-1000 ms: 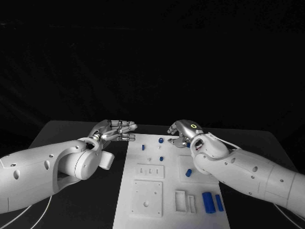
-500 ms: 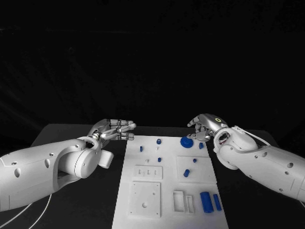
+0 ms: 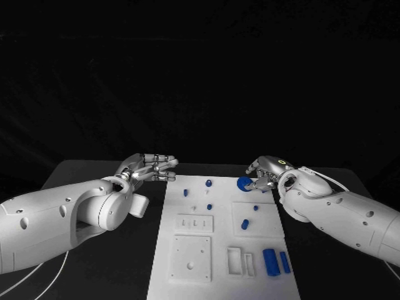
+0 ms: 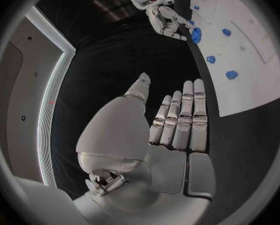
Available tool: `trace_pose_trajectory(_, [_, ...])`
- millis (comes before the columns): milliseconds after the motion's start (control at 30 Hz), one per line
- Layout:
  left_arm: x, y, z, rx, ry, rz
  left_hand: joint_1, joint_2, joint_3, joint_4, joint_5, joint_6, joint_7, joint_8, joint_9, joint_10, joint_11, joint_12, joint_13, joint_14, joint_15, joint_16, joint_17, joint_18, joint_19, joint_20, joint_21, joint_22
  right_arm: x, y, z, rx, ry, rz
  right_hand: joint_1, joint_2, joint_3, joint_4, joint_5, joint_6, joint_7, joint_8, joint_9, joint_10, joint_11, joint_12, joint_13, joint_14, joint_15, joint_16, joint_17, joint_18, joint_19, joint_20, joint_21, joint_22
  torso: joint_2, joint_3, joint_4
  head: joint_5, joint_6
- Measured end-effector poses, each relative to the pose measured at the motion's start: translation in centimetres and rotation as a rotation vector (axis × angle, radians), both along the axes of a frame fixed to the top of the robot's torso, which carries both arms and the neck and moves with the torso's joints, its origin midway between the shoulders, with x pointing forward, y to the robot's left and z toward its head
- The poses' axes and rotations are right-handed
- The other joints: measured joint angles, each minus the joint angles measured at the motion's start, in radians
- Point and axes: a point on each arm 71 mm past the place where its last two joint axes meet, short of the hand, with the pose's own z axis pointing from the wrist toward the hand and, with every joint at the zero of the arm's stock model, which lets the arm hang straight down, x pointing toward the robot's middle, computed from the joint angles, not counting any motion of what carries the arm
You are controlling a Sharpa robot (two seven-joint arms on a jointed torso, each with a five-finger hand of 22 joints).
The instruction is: Assemble the parts on the task board
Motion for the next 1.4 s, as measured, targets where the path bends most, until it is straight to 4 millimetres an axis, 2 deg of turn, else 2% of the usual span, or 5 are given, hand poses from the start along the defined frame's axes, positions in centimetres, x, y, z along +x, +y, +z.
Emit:
trace_pose_trajectory(600, [0.2,-0.1,0.0,0.001,-0.001,0.000,0.000,0.000,0.000,0.000,0.000,0.000,0.000,0.000,0.000,0.000,0.000,0.000,0.000,0.000,0.000,0.000,0.000,0.000,0.000,0.000,0.000,0.000,0.4,0.0,-0.9,-0.007,0.030,-0.019,-0.003,0.003,0.024,0.012,0.014,0.017,-0.008,0.000,0.000,0.011,0.004,0.044,0.011,0.000,0.000,0.019,0.009,0.000,0.000,0.000,0.038,0.027,0.004,0.0017,0.0049,-0.008,-0.005])
trace_pose_trajectory(800, [0.2,-0.1,0.0,0.002,-0.001,0.001,0.000,0.000,0.000,0.000,0.000,0.000,0.000,0.000,0.000,0.000,0.000,0.000,0.000,0.000,0.000,0.000,0.000,0.000,0.000,0.000,0.000,0.000,0.5,0.1,-1.1,-0.008,0.038,-0.022,-0.029,0.015,0.090,0.020,0.034,0.023,-0.008,0.000,0.000,0.014,0.000,0.044,0.011,0.000,0.000,0.025,0.006,-0.001,0.000,0.000,0.038,0.027,0.004,0.0026,0.0057,-0.008,-0.008])
trace_pose_trajectory(900, [0.2,-0.1,0.0,0.002,-0.001,0.001,0.000,0.000,0.000,0.000,0.000,0.000,0.000,0.000,0.000,0.000,0.000,0.000,0.000,0.000,0.000,0.000,0.000,0.000,0.000,0.000,0.000,0.000,0.5,0.1,-1.1,-0.008,0.042,-0.023,-0.063,0.015,0.198,0.017,0.023,0.023,-0.008,-0.001,-0.001,0.014,0.000,0.044,0.011,0.000,0.000,0.025,0.006,-0.001,0.000,0.000,0.038,0.027,0.004,0.0026,0.0057,-0.008,-0.009])
trace_pose_trajectory(1000, [0.2,-0.1,-0.1,0.002,-0.001,0.001,0.000,0.000,0.000,0.000,0.000,0.000,0.000,0.000,0.000,0.000,0.000,0.000,0.000,0.000,0.000,0.000,0.000,0.000,0.000,0.000,0.000,0.000,0.6,0.1,-1.1,-0.007,0.048,-0.024,-0.080,0.013,0.247,0.010,0.023,0.024,-0.006,-0.001,-0.001,0.014,0.000,0.044,0.011,0.000,0.000,0.028,0.005,-0.001,0.000,0.000,0.038,0.027,0.004,0.0031,0.0058,-0.007,-0.010])
trace_pose_trajectory(1400, [0.2,-0.1,-0.1,0.002,0.001,0.000,0.000,0.000,0.000,0.000,0.000,0.000,0.000,0.000,0.000,0.000,0.000,0.000,0.000,0.000,0.000,0.000,0.000,0.000,0.000,0.000,0.000,0.000,0.8,0.1,-1.4,-0.014,0.078,-0.026,-0.085,0.008,0.207,-0.003,0.062,0.027,-0.004,-0.001,-0.003,0.014,0.000,0.048,0.011,0.000,0.000,0.029,0.006,-0.001,0.000,0.000,0.038,0.027,0.005,0.0034,0.0057,-0.004,-0.013])
